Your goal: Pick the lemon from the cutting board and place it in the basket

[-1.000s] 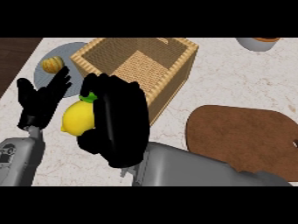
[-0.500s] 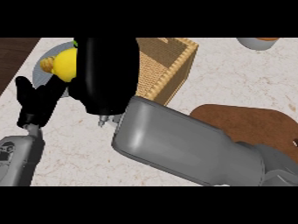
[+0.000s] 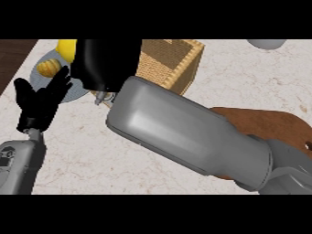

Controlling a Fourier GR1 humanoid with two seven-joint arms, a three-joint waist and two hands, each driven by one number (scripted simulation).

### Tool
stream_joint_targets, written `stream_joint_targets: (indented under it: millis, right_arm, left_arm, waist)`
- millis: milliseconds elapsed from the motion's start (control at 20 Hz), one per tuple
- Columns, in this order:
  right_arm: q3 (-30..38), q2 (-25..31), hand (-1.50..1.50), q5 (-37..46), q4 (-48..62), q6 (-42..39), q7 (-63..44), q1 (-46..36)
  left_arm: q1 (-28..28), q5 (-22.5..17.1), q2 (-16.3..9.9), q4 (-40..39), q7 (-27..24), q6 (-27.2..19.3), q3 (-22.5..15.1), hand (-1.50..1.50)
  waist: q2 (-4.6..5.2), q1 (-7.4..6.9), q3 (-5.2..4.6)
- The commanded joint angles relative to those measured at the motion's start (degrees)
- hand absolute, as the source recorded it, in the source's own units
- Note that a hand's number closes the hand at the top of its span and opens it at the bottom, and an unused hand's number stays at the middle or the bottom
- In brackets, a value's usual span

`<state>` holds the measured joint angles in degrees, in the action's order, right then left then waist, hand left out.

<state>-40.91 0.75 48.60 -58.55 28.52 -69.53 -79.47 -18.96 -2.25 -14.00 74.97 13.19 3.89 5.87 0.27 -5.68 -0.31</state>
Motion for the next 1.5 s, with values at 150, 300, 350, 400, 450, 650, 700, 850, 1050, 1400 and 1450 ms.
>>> stream_joint_targets:
  millis: [150,300,350,400,450,650,700,850,1050,1400,1450]
  right_arm:
    - [-0.4,-0.71,1.5,-2.71,6.84,9.39,-8.06,0.3]
    - [-3.86,-0.71,1.5,-3.28,6.57,12.06,-9.68,3.14]
    - [-1.34,-0.71,1.5,-3.41,7.28,12.17,-7.68,1.78]
    - [-3.46,-0.71,1.5,-4.18,8.47,12.51,-8.21,2.22]
    - [0.73,-0.71,1.5,2.95,12.42,16.32,-10.32,4.25]
    - [0.92,-0.71,-1.5,0.34,12.09,16.52,-10.68,4.94]
    - [1.15,-0.71,-1.5,-0.07,14.14,18.36,-8.62,6.09]
    - [1.31,-0.71,-1.5,-1.5,15.65,21.16,-4.97,5.52]
    - [0.23,-0.72,-1.5,-4.34,15.24,24.06,-2.04,4.5]
    - [11.05,-0.72,-1.5,0.48,14.32,37.91,-1.86,6.63]
    - [11.88,-0.72,-1.5,0.63,13.23,40.49,-1.88,9.52]
  left_arm:
    - [1.04,-0.17,-0.21,-0.22,-1.5,0.24,0.63,0.0]
    - [1.67,-0.18,-0.36,1.51,-0.37,0.31,0.34,0.0]
    - [1.09,-0.76,-0.23,3.01,2.2,-0.21,0.56,0.0]
    - [2.21,0.24,0.44,1.37,-0.73,-0.21,-0.11,0.0]
    - [3.37,0.21,-0.18,0.77,-1.6,-0.65,1.01,0.0]
    - [1.69,-0.05,-0.5,2.89,1.92,-0.22,0.27,0.0]
    - [3.23,0.05,-0.32,1.1,-1.44,0.21,0.64,0.0]
    - [1.06,0.06,0.37,3.22,1.83,-1.04,0.18,0.0]
    - [2.33,-0.27,0.05,1.34,-0.75,-0.51,1.29,0.0]
    - [4.51,-1.03,-1.21,1.06,-1.43,-0.78,3.58,0.0]
    - [4.44,0.01,-1.06,0.87,-1.16,-1.52,3.04,0.0]
  waist:
    - [0.47,0.77,0.11]
    - [0.25,0.01,0.13]
    - [0.02,1.05,0.22]
    - [0.36,0.39,0.12]
    - [-0.09,2.76,0.17]
    - [-0.2,1.65,0.21]
    - [0.35,1.41,0.15]
    - [0.33,1.53,0.23]
    - [0.43,1.59,0.2]
    - [-0.51,4.82,0.34]
    - [-0.7,5.73,0.39]
